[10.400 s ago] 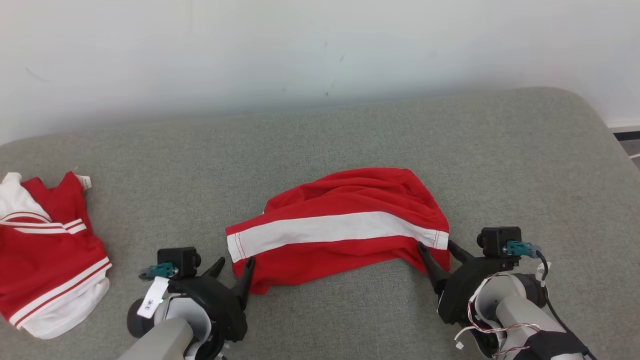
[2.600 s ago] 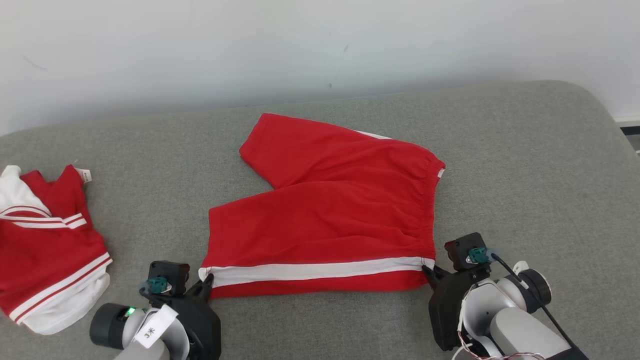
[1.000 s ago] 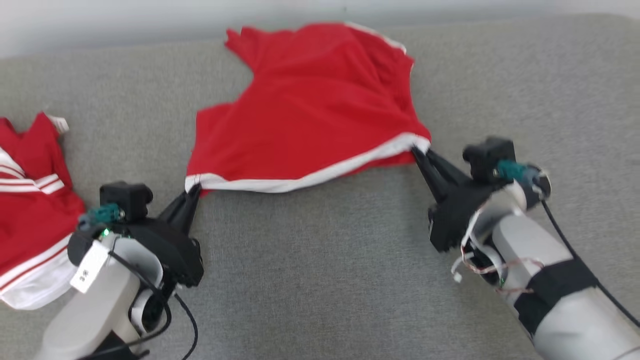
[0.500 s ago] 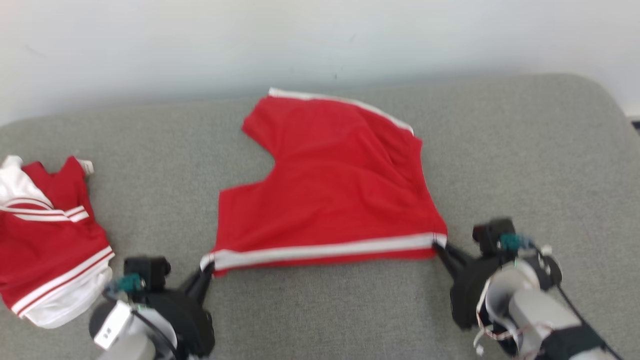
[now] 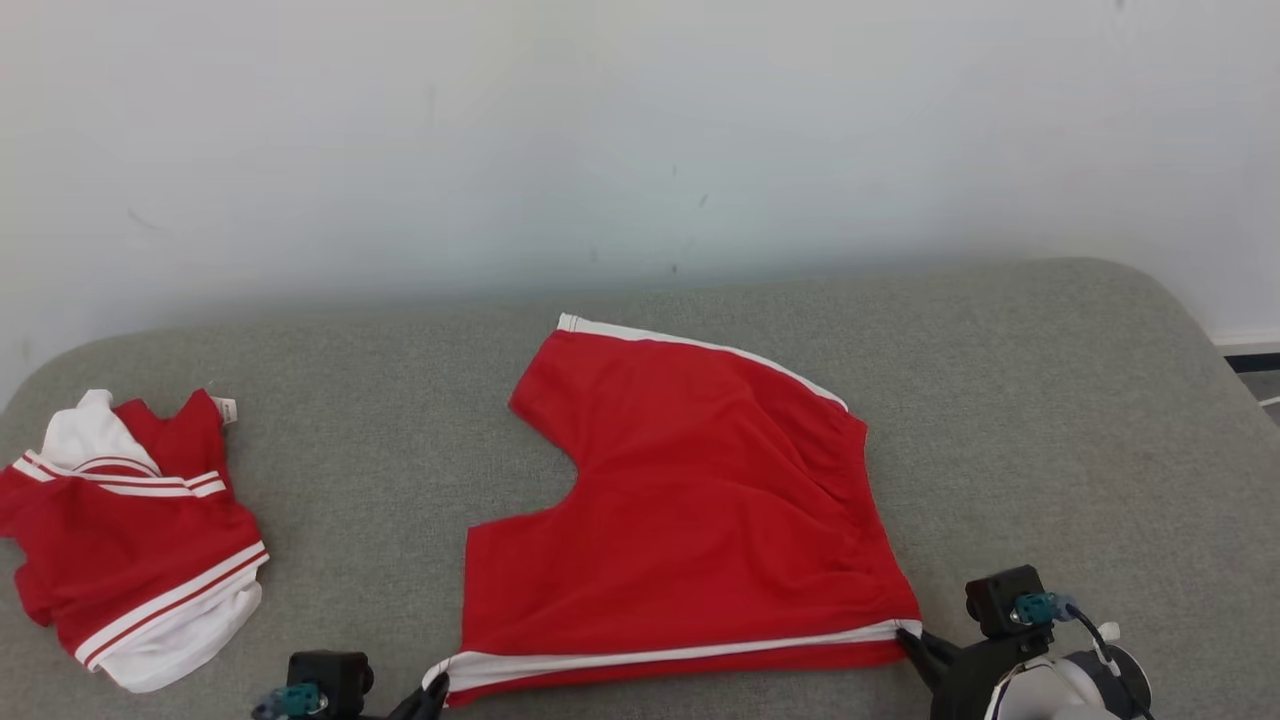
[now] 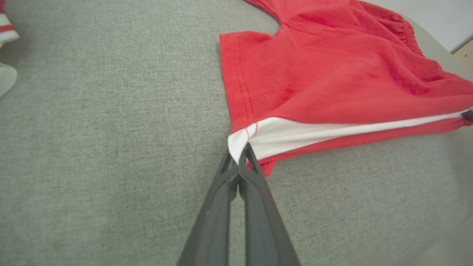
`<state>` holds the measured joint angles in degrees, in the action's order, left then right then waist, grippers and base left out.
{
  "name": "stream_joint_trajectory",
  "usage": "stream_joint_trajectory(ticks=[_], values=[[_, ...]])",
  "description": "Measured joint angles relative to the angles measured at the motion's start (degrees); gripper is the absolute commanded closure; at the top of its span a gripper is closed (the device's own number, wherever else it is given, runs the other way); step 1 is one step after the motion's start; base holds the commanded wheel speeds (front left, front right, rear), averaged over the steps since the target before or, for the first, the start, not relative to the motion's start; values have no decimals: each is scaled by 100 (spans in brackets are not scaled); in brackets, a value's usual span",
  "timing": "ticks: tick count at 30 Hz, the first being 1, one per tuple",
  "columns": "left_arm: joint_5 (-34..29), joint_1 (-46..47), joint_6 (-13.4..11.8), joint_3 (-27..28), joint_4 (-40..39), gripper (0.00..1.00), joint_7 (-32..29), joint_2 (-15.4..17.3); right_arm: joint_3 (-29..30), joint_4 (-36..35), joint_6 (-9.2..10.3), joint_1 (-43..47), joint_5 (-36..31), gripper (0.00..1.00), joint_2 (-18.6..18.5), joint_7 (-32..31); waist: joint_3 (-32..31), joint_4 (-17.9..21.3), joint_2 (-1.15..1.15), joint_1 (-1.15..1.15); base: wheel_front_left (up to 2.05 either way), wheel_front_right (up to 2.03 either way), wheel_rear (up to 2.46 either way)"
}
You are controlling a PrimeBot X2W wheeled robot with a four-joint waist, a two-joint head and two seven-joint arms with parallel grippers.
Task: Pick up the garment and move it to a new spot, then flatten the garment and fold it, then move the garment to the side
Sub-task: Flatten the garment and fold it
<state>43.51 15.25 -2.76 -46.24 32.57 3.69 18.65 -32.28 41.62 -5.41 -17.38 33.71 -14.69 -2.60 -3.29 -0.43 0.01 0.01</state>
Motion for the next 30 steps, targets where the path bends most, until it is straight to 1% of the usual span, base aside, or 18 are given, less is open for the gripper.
stream_joint_trajectory(ticks=[6,10,15,16,17,18,19,24,27,30], values=[[-12,-230,-80,-99,-186,100,-114,66,-3,-167,118,221,58,100,-3,-161,-88,19,0,-1,0,0,0],[9,-297,-83,-104,-378,100,-185,87,2,-297,196,294,60,100,-5,-243,-106,25,0,-1,0,0,0],[-3,-309,-146,-129,-423,100,-321,88,-21,-394,242,325,67,100,-3,-361,-91,13,0,-1,0,0,0],[-3,-309,-170,-130,-433,100,-378,89,-30,-446,246,344,67,63,-4,-391,-87,10,0,-1,0,0,0],[-2,-310,-179,-131,-447,80,-417,91,-23,-491,255,372,67,33,-3,-391,-84,8,0,-1,0,0,0],[27,-322,-179,-97,-486,49,-415,92,-10,-509,297,392,79,0,-1,-396,-81,7,0,-1,0,0,0],[120,-335,-186,-23,-546,0,-411,91,1,-520,316,403,102,0,-13,-399,-78,6,0,-1,0,0,0],[250,-343,-189,148,-810,0,-408,149,105,-772,338,409,190,0,-110,-405,-80,5,0,-1,0,0,0],[377,-396,-203,269,-1102,0,-358,220,247,-1171,337,505,369,0,-141,-394,-94,6,-1,-1,0,0,0],[436,-476,-229,383,-1422,0,-287,301,315,-1522,338,603,381,0,-263,-386,-113,11,-1,-1,0,0,0]])
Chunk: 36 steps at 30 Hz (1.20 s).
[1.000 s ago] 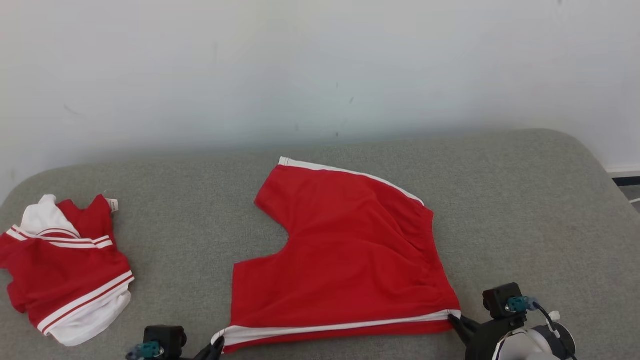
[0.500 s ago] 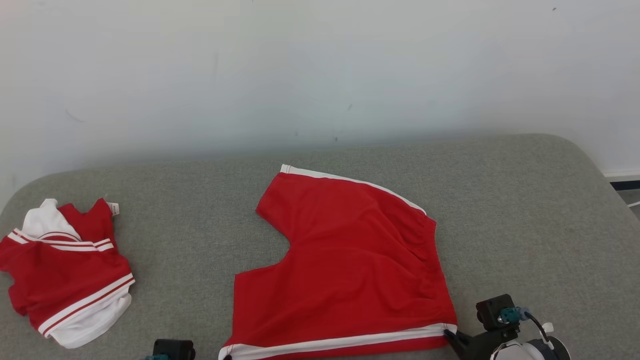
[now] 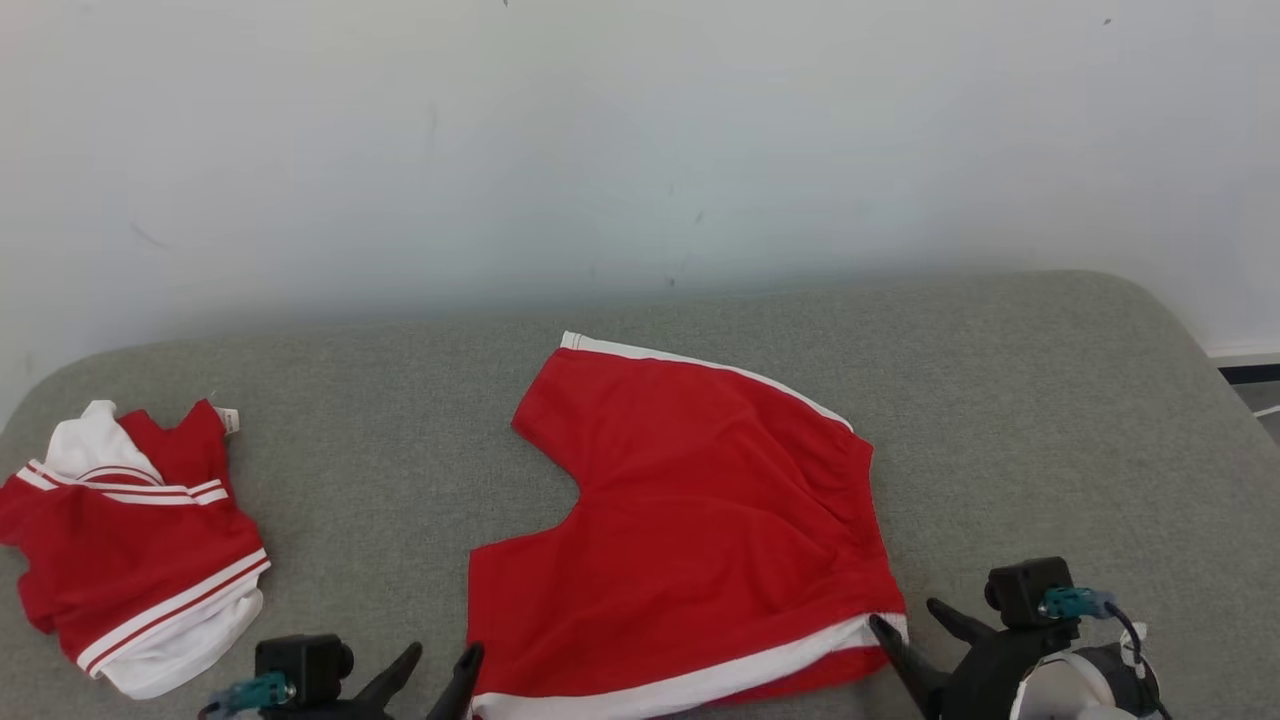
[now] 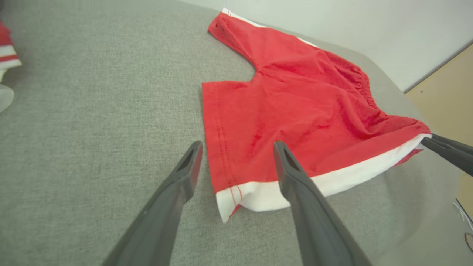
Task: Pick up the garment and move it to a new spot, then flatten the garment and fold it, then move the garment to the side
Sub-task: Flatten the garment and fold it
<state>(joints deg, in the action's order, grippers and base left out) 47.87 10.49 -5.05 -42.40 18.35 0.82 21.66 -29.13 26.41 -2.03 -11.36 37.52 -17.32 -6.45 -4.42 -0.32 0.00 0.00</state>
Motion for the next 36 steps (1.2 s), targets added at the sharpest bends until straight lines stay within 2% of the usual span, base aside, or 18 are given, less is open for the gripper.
stream_joint_trajectory(ticks=[4,9,11,16,23,29,36], values=[[19,-31,-47,171,-381,0,85,78,187,-515,9,136,140,0,-170,9,-27,21,0,0,0,0,0],[15,-82,-127,472,-526,0,234,292,200,-1100,140,176,130,0,-260,-60,-54,90,0,0,0,0,0],[-9,-85,-156,559,-627,0,332,319,266,-1324,216,179,120,0,-303,-55,-62,127,0,0,0,0,0],[-225,-74,-204,797,-755,0,591,320,519,-1619,563,176,-63,0,-498,104,-59,153,0,0,0,0,0],[-730,-96,-207,1042,-792,0,845,330,772,-1964,764,136,-365,0,-514,531,-61,190,0,0,0,0,0],[-933,-424,-207,1566,-589,0,964,233,1077,-2149,825,282,-388,0,-500,859,-42,300,0,0,0,0,0],[-1282,-599,-207,1876,-474,0,1005,76,1232,-2230,886,751,-504,0,-538,987,29,443,0,0,0,0,0]])
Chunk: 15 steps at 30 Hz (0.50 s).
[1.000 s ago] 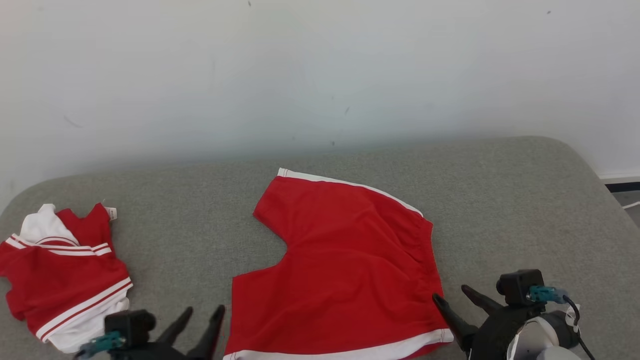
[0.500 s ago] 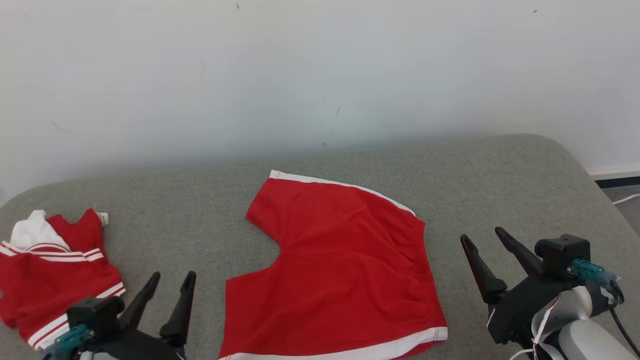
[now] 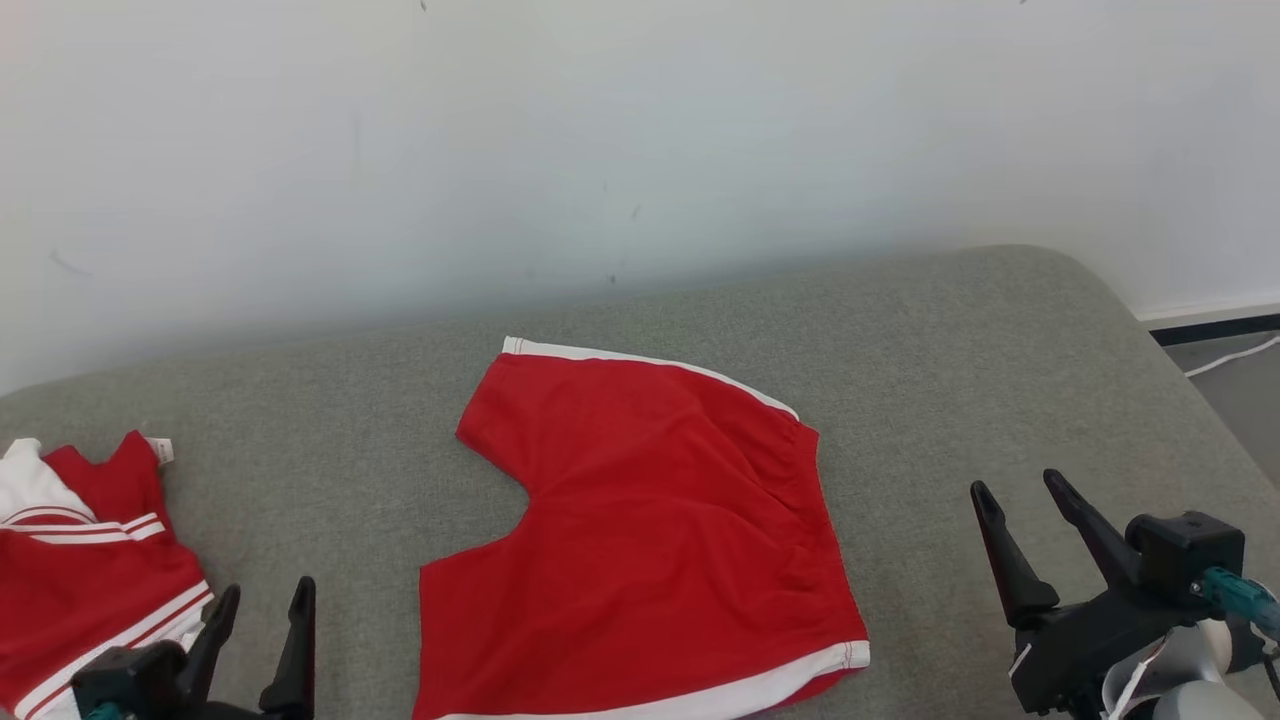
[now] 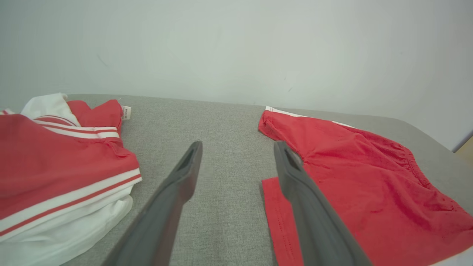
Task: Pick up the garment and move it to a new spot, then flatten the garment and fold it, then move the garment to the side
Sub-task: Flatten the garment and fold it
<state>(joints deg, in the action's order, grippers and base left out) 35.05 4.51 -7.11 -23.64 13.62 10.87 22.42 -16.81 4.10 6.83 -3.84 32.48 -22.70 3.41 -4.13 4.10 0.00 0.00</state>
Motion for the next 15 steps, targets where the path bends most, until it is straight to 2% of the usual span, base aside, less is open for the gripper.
stream_joint_trajectory(ticks=[6,15], values=[[-240,-113,0,283,-8,0,0,-94,155,-89,23,5,-74,0,14,102,95,114,0,0,0,0,0],[-630,-109,0,328,-48,0,-131,-210,316,-185,25,144,-154,0,54,142,207,98,0,0,0,0,0]])
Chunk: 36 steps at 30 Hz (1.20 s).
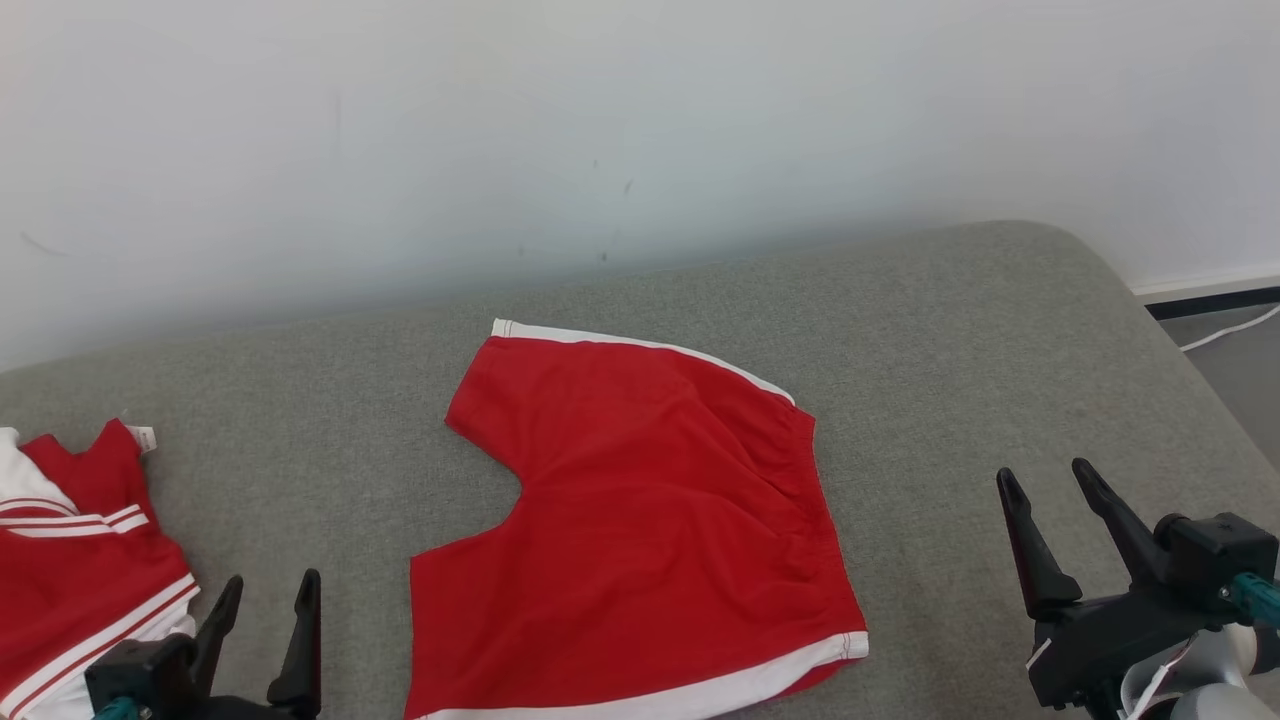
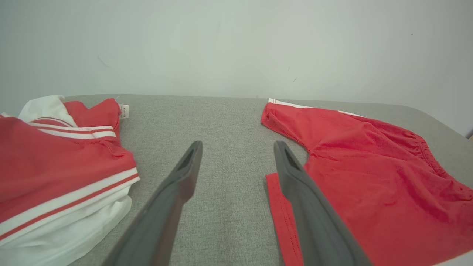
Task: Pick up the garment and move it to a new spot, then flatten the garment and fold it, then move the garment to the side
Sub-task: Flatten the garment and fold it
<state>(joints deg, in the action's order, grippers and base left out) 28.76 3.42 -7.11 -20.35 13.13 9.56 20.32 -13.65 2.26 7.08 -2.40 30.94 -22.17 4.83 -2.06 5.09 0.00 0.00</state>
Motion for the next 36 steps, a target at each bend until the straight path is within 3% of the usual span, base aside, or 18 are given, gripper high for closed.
stream_joint_trajectory(ticks=[20,36], values=[[-478,-85,-1,633,-196,0,-157,-259,282,-56,5,104,-98,0,312,325,27,-233,0,0,0,0,0],[-764,-219,0,715,-258,0,-447,-385,289,-18,5,207,-281,0,396,236,-56,-329,0,0,0,0,0]])
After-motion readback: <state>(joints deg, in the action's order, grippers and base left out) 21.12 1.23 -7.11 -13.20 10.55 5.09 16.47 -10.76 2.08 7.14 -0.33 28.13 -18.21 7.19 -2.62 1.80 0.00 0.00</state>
